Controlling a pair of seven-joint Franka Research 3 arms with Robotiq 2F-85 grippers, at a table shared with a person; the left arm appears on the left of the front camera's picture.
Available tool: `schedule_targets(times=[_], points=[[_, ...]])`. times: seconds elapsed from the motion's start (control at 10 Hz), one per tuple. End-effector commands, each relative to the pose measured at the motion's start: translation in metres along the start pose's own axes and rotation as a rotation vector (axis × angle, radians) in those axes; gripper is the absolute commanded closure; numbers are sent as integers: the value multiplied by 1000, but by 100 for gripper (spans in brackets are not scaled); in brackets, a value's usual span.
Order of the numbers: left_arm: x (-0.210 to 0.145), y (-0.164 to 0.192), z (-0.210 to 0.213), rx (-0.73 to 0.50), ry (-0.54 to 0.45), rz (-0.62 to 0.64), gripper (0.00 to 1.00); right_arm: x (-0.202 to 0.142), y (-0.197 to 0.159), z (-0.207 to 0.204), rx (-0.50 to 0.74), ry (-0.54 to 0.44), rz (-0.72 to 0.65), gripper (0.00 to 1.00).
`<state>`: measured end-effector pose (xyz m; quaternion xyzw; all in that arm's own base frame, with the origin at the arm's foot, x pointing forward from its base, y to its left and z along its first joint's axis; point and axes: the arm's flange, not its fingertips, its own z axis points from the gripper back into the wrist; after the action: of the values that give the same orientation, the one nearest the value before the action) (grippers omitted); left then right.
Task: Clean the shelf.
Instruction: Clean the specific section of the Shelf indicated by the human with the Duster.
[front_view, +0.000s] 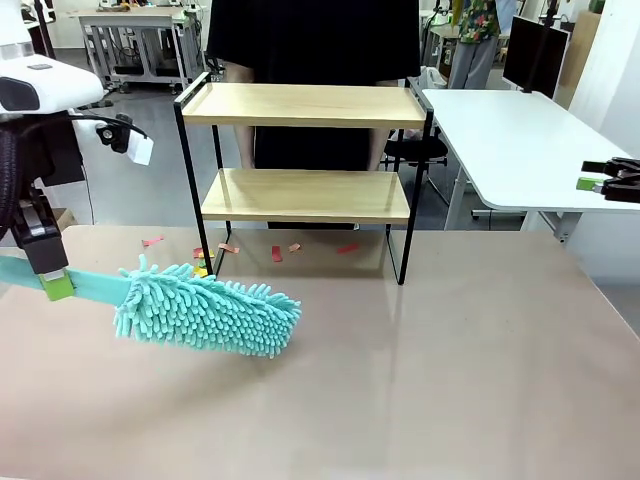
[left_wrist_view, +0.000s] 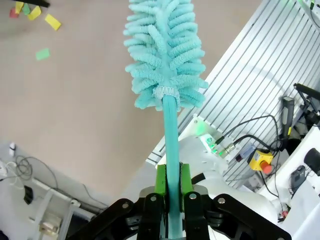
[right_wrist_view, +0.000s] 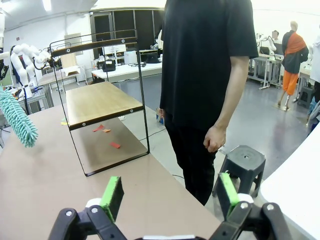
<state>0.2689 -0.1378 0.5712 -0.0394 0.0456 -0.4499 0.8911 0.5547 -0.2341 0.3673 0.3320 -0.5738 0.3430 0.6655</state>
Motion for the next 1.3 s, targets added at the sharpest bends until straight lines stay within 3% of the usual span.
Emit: schedule_targets(times=[0.0,1.2], points=[[-1,0,0,-6,-18,9,87,4,1,-1,2,-2,6,0],[-1,0,0,-6,-18,9,87,4,1,-1,2,-2,6,0]])
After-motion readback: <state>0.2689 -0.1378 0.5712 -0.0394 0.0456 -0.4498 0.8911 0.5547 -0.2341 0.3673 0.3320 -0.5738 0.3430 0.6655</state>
